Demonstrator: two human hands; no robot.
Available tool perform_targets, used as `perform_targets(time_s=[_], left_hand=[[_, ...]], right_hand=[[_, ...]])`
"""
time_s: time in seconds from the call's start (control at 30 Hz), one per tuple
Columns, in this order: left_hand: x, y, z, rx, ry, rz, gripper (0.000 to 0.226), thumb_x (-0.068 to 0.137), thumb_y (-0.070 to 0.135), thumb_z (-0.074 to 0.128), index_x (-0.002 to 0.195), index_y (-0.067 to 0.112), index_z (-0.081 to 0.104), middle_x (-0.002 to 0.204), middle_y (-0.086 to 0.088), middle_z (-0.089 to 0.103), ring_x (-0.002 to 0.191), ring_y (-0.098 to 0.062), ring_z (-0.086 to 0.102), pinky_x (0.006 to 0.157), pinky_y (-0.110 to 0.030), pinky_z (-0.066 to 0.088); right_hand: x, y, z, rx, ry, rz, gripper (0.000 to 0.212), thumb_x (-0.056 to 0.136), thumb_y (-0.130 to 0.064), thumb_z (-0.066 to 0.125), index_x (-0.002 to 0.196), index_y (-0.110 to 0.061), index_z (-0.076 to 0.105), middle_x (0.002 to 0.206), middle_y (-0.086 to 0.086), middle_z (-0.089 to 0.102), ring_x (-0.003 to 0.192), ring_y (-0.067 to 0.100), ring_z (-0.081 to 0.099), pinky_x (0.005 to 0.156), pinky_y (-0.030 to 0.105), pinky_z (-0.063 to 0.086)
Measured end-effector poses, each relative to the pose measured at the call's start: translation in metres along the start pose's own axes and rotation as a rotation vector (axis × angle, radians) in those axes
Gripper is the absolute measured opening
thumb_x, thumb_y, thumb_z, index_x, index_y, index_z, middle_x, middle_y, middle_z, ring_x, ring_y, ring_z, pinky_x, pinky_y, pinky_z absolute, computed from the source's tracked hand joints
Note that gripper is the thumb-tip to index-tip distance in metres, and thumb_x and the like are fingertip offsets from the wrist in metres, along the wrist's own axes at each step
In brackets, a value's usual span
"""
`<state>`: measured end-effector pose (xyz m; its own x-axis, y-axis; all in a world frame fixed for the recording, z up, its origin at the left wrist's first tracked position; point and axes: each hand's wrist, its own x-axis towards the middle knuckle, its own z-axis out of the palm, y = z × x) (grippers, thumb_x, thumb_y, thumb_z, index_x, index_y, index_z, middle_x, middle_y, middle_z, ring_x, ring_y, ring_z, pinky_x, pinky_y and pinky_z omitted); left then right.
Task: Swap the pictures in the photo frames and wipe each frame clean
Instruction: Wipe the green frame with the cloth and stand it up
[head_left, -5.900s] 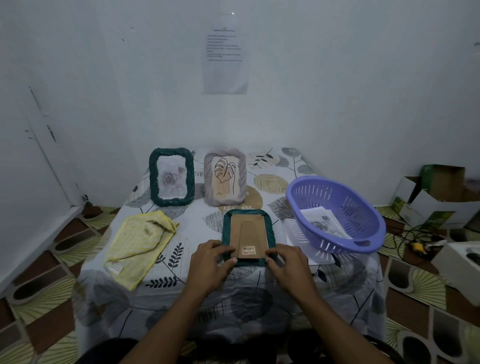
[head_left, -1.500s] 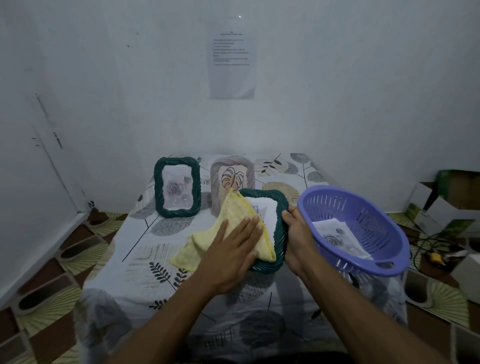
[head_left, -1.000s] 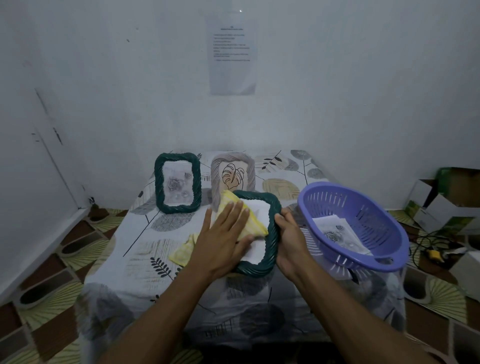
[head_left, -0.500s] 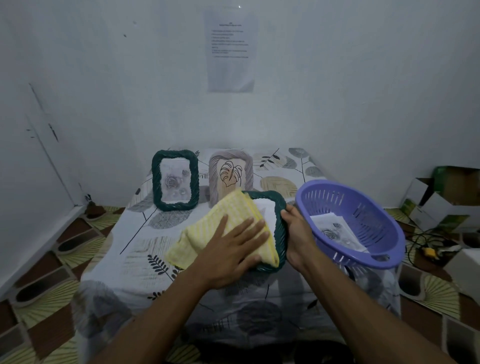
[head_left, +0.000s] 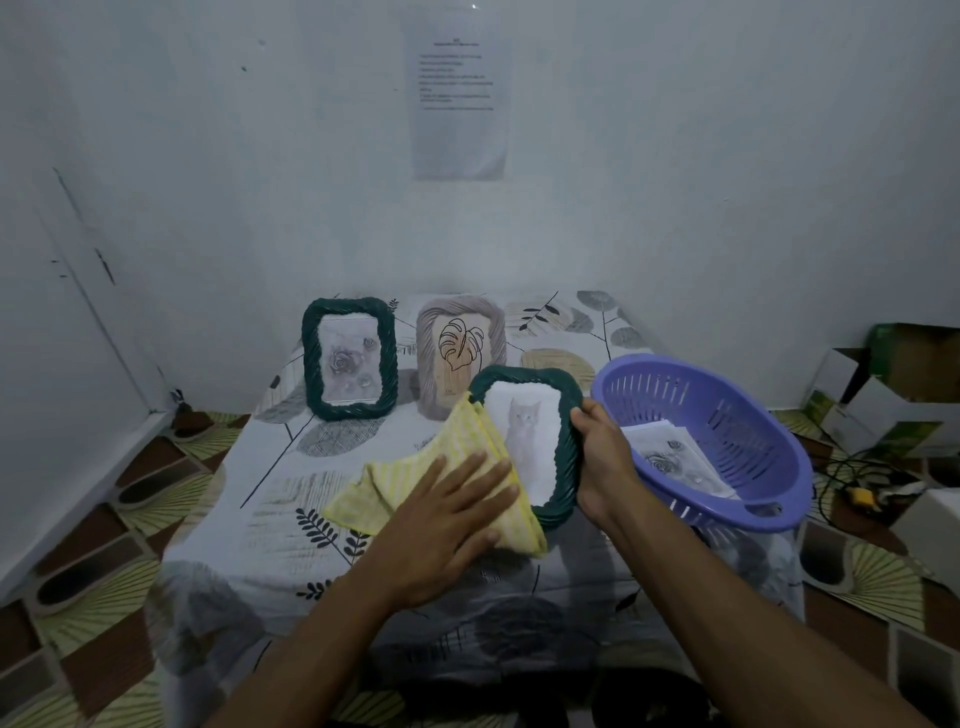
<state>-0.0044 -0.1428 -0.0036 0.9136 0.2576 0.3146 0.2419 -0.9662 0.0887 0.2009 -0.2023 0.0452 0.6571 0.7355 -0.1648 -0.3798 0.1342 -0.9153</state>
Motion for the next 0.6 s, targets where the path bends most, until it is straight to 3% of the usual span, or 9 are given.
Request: perform_targets(time_s=[0.2, 0.33, 0.47, 0.6], left_hand=[[0.027, -0.022, -0.008, 0.01, 0.102, -0.327, 0.066, 0.094, 0.057, -0.004, 0.151, 0.031, 0.016, 0.159, 0.012, -0.002, 0.147, -0.014, -0.009, 0.119, -0.049, 0.007], [0.041, -0.027, -0.018, -0.025, 0.082, -0.33, 0.064, 0.092, 0.054, 0.007, 0.151, 0.032, 0.018, 0.159, 0.012, -0.002, 0.147, -0.019, -0.01, 0.117, -0.049, 0.003], [0.027, -0.014, -0.01, -0.035, 0.039, -0.203, 0.061, 0.092, 0.055, 0.012, 0.15, 0.036, 0.015, 0.158, 0.016, -0.005, 0.145, -0.016, -0.019, 0.115, -0.045, -0.007], [0.03, -0.023, -0.01, -0.102, 0.093, -0.256, 0.064, 0.089, 0.059, 0.022, 0.148, 0.033, 0.025, 0.157, 0.015, 0.001, 0.146, -0.018, -0.013, 0.116, -0.052, 0.003]], right_hand=[[-0.017, 0.018, 0.013, 0.009, -0.096, 0.07, 0.023, 0.102, -0.014, 0.041, 0.117, -0.007, 0.057, 0.108, 0.018, 0.068, 0.093, 0.034, 0.064, 0.085, 0.053, 0.052], [-0.011, 0.01, 0.017, 0.0, -0.102, 0.044, 0.023, 0.102, -0.015, 0.041, 0.116, -0.007, 0.057, 0.106, 0.018, 0.069, 0.088, 0.032, 0.065, 0.08, 0.05, 0.053], [-0.005, 0.005, 0.012, -0.032, -0.083, 0.033, 0.021, 0.102, -0.015, 0.041, 0.111, -0.009, 0.059, 0.107, 0.019, 0.068, 0.09, 0.033, 0.064, 0.086, 0.056, 0.05], [-0.009, 0.012, 0.01, -0.019, -0.106, 0.059, 0.023, 0.102, -0.015, 0.041, 0.114, -0.007, 0.058, 0.112, 0.022, 0.067, 0.093, 0.034, 0.064, 0.089, 0.059, 0.048]])
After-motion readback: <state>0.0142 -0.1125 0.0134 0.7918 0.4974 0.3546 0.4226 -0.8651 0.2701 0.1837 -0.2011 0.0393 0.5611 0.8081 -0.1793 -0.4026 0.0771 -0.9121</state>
